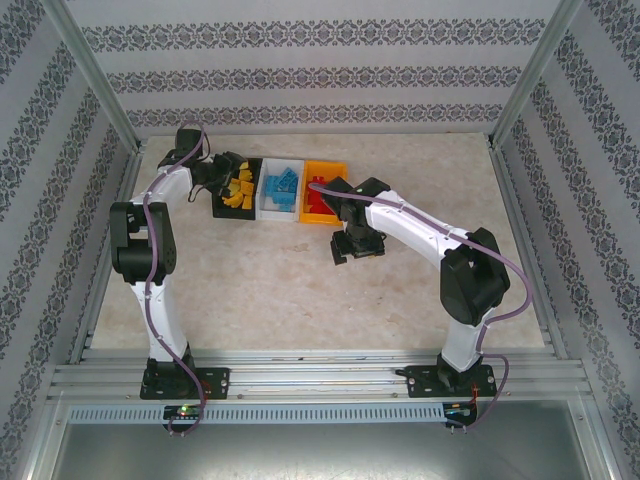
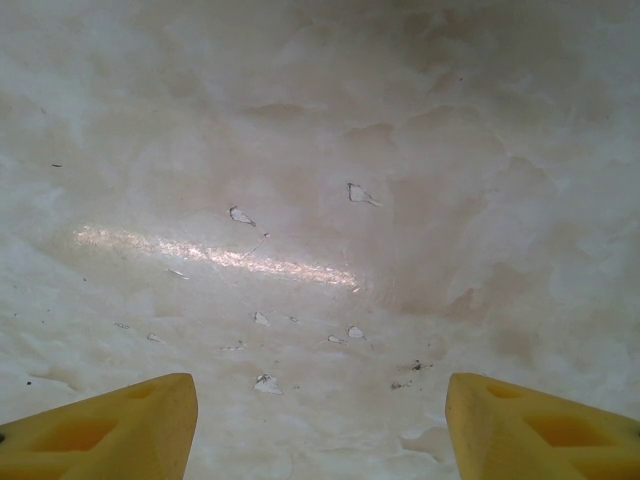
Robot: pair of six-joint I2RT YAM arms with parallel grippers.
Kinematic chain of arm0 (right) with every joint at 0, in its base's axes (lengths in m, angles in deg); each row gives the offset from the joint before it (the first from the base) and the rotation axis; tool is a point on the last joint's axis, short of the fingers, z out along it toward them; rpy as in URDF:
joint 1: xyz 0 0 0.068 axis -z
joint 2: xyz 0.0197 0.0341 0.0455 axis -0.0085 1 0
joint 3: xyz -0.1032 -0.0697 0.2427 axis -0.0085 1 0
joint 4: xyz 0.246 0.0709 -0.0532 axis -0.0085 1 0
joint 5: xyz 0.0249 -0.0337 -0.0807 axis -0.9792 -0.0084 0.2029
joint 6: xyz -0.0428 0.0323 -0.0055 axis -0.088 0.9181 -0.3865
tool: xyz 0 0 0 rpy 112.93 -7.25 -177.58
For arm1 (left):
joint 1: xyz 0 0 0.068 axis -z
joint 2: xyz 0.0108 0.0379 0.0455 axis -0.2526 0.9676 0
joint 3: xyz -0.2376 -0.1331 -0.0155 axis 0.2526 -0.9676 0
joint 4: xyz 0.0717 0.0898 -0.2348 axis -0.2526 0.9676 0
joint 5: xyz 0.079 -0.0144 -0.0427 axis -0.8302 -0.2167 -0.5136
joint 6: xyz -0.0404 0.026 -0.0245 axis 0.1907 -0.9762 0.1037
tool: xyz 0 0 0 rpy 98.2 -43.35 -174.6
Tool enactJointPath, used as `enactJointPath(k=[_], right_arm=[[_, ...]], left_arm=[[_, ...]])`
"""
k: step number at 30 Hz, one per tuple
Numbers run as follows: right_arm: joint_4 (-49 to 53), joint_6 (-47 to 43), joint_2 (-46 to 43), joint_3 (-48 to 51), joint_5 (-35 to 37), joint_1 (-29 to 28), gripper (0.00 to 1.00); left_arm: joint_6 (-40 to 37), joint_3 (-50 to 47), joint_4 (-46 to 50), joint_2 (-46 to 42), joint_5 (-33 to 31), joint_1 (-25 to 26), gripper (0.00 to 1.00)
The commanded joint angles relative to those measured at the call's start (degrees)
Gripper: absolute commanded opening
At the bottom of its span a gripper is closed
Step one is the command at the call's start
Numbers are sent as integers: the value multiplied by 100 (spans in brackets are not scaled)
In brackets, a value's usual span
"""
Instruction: Sort the legos into containers by color
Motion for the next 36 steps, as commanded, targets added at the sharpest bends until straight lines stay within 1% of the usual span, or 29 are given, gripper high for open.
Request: enactJointPath(k=[1,12,26,31,36], right_arm=[[23,-32,-75,40,-60,-82,68],[5,17,-146,28,-55,-158,68],[28,51,-63,-171,-18,-385,68],[92,-26,102,-447,-25,-431,68],[233,-193,386,-955,-19,-444,68]], left_arm=[[-161,101,229,-220,-109,-67,65],[-328,-137,319,-578,-100,-120,65],[-632,-724,444,-1322,-74,-386,66],[-807,-940,560,-1671,-99,-527,66],[-1053,-1210,749,-2118,-175,-688,66]])
